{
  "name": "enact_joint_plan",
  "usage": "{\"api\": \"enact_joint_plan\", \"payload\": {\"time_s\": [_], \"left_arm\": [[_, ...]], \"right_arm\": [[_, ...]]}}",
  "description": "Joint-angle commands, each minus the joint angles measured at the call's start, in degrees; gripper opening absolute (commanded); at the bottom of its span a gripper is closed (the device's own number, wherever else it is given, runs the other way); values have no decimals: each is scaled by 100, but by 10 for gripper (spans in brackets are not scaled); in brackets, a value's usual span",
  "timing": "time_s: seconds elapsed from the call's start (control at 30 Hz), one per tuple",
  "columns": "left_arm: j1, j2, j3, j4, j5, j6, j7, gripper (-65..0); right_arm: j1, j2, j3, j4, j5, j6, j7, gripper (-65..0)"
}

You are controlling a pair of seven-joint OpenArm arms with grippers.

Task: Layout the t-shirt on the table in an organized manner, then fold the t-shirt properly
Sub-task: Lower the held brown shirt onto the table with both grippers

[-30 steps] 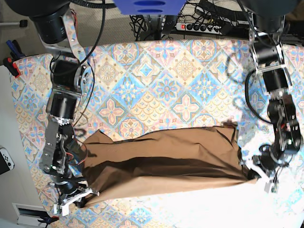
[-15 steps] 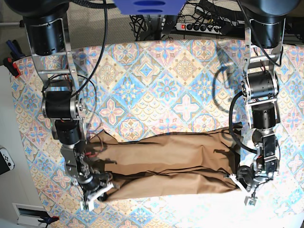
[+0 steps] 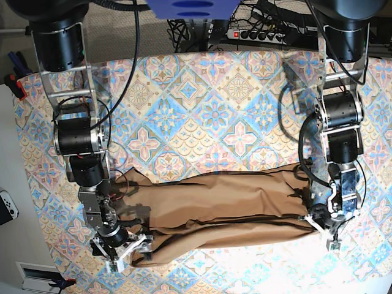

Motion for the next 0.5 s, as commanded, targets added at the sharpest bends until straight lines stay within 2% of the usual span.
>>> {"api": "enact_joint_plan", "payload": {"time_s": [0.0, 0.07, 0.37, 0.47], "left_arm": [[-110, -58, 10, 118, -26, 46, -88, -441], [-66, -49, 19, 259, -17, 46, -88, -425], [400, -66, -25, 1402, -61, 46, -88, -420], [690, -49, -253, 2087, -61, 37, -80, -424]], "right_arm": [[268, 0, -133, 113, 60, 26, 174, 0], [268, 0, -317, 113, 60, 26, 174, 0], [418, 0, -317, 438, 104, 26, 121, 0], [427, 0, 192, 808, 104, 26, -160, 0]]}}
